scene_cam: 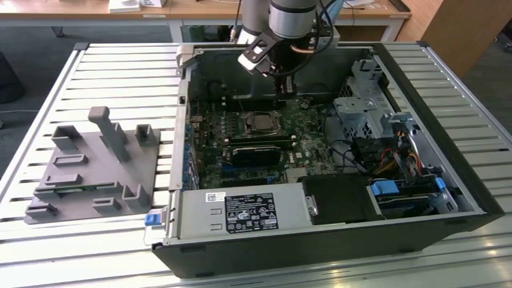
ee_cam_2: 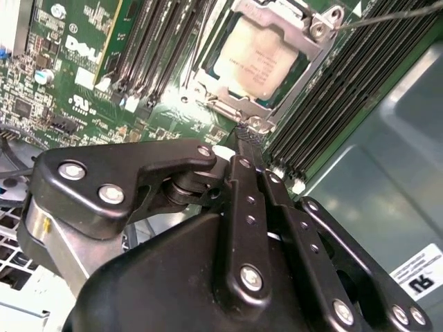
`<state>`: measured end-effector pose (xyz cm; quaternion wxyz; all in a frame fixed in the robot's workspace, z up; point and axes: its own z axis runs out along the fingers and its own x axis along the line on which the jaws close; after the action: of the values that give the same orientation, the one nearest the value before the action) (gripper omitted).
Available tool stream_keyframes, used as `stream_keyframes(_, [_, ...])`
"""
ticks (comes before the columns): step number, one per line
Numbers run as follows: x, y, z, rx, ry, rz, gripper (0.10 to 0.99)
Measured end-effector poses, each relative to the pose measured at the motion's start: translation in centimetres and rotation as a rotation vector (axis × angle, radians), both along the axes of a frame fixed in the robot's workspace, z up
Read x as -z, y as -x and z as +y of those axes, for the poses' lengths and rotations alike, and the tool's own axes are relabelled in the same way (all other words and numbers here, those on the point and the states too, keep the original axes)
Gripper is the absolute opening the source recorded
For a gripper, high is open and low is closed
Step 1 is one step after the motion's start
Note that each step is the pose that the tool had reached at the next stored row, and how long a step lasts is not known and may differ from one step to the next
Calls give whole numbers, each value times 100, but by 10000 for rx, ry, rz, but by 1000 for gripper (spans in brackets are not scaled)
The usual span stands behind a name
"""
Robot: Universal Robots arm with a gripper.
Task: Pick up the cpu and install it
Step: 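Close the cpu cover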
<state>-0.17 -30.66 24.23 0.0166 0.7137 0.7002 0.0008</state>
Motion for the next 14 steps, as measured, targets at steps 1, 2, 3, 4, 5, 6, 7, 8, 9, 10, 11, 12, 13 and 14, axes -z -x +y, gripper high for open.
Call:
stream_keyframes(1, [0,11,0,0,0,0,106])
stream_keyframes(2, [1,21,0,-1,-1,0,106])
stream_keyframes(3, [3,29,-1,0,-2,-1,106])
stream_keyframes(4, [4,35,-2,0,-4,-2,106])
stream_keyframes(5, [5,41,-5,-1,-3,-1,106])
stream_keyframes(6, [6,45,-10,0,-1,0,106])
stream_keyframes(7, [8,48,-17,-1,-1,0,106])
stream_keyframes(8, [10,52,-26,-2,-1,0,106])
stream_keyframes(9, [12,55,-35,-1,-1,-1,106])
stream_keyframes(10, [14,56,-43,-1,-1,-1,106])
stream_keyframes(11, [16,58,-47,-1,-3,-1,106])
stream_keyframes(12, [17,58,-48,1,-3,-2,106])
stream_keyframes(13, [16,57,-48,-1,-1,-1,106])
stream_keyframes(14, [18,58,-49,-1,-1,-2,106])
